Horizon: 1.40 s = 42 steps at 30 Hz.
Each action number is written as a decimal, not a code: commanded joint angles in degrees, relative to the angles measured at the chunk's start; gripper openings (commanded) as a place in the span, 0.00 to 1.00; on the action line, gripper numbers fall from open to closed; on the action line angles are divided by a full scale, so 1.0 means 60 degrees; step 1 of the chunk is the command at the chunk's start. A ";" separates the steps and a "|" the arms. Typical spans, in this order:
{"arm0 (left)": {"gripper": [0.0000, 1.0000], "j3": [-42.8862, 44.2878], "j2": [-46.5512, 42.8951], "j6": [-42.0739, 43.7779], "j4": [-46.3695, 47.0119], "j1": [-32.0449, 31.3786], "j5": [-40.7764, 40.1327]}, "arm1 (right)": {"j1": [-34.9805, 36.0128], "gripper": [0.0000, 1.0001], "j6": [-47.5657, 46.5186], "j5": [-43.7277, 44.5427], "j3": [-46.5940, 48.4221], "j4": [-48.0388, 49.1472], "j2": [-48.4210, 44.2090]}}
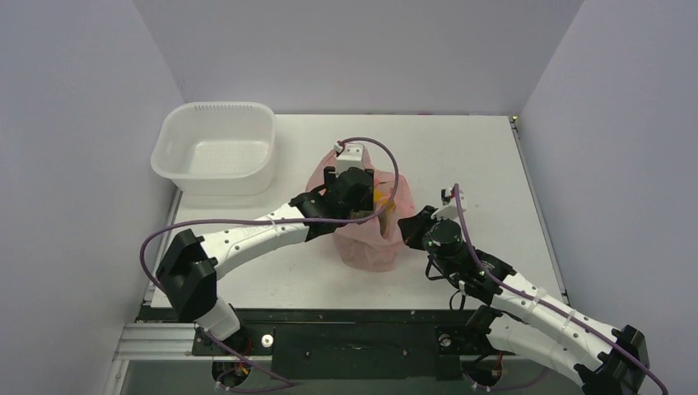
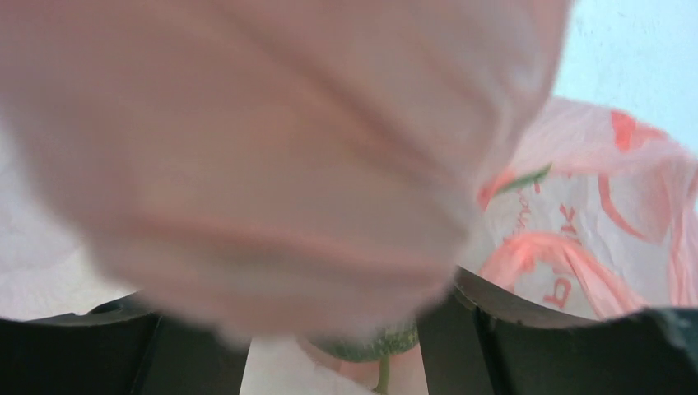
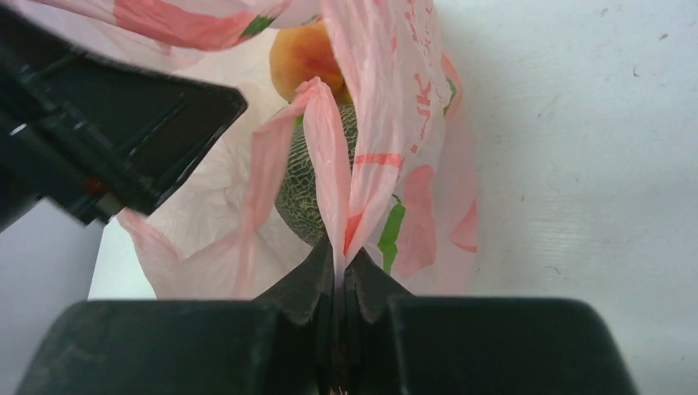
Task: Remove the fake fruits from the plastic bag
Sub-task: Take out the fake fruit from the plastic bag.
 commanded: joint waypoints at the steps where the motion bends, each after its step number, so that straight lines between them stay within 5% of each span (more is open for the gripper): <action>1: 0.62 0.0564 0.0504 -0.0416 0.0815 0.0559 0.0512 | 0.0145 0.00 -0.0497 -0.0402 -0.0232 0.0969 -0.0347; 6: 0.63 0.0850 0.1085 -0.0150 0.0916 0.0743 0.0412 | 0.0193 0.00 -0.0617 -0.0548 -0.0330 0.0978 -0.0576; 20: 0.47 0.0667 0.1784 0.0446 0.1873 0.1100 -0.0183 | 0.0184 0.00 -0.0862 -0.1012 -0.0347 0.1288 -0.0283; 27: 0.64 -0.0416 0.0821 0.0541 0.2533 0.1205 0.0347 | 0.0192 0.00 -0.1233 -0.1402 -0.0676 0.1591 -0.0374; 31: 0.59 -0.0302 0.1086 0.0488 0.2536 0.1420 0.0535 | 0.0182 0.00 -0.1279 -0.1523 -0.0759 0.1621 -0.0504; 42: 0.80 0.0788 0.2781 0.0895 0.2838 0.2051 0.1106 | 0.0177 0.00 -0.1454 -0.1551 -0.0616 0.1632 -0.0472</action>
